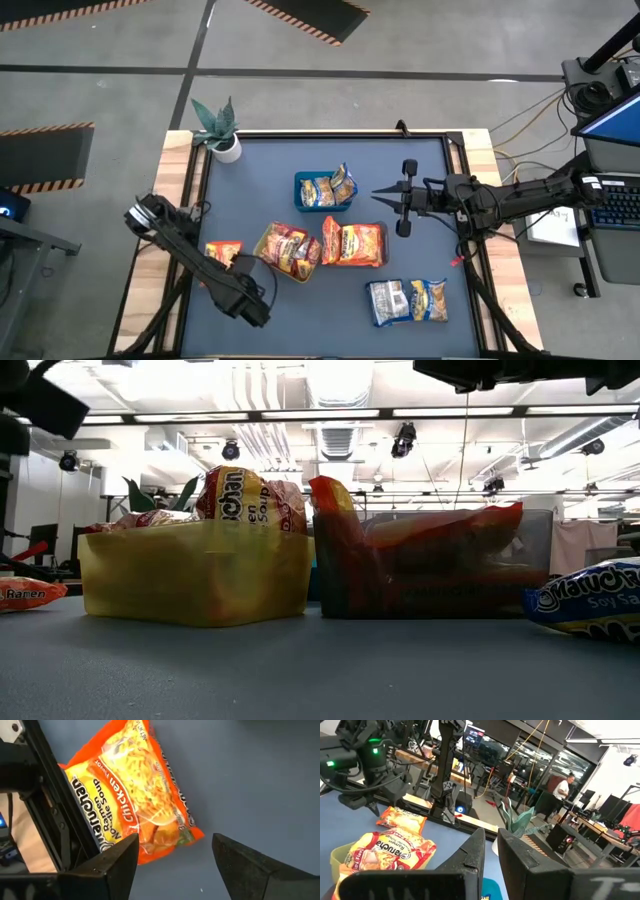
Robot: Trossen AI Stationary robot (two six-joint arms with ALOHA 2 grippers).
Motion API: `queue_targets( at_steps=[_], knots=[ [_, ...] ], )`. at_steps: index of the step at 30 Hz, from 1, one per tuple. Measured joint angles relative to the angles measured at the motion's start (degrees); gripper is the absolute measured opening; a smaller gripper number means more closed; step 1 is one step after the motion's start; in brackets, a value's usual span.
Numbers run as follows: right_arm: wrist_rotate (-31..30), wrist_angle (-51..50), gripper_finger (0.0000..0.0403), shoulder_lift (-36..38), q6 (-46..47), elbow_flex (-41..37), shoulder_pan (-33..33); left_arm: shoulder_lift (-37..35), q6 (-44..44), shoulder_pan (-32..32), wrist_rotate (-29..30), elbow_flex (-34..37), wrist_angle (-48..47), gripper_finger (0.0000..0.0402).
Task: Sort Maruchan noodles
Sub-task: Stack the orange noodle pack on top of the orange noodle pack in the black bin
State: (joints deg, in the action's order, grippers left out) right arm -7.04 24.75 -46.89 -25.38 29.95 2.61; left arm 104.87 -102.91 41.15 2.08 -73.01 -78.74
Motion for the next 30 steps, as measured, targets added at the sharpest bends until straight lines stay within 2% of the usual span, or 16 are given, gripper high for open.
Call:
queue_targets(
  at_steps=[11, 22, 26, 30],
  knots=[
    [0.01, -0.04, 0.0043, 0.00, -0.15, 0.04, 0.00, -0.54, -3.02, 0.08, 1.47, 7.70, 9.90, 0.0220],
    [0.00, -0.07, 0.0043, -0.02, -0.24, 0.04, 0.00, 1.75, -4.35, 0.76, 2.48, 9.00, 9.69, 0.0204],
    [-0.01, -0.09, 0.0043, -0.02, -0.23, 0.04, 0.00, 1.93, -4.36, 1.07, 2.31, 8.98, 9.55, 0.0187],
    [-0.01, -0.11, 0.0043, -0.02, -0.23, 0.04, 0.00, 1.93, -5.33, 1.25, 2.14, 9.07, 9.21, 0.0152]
  ],
)
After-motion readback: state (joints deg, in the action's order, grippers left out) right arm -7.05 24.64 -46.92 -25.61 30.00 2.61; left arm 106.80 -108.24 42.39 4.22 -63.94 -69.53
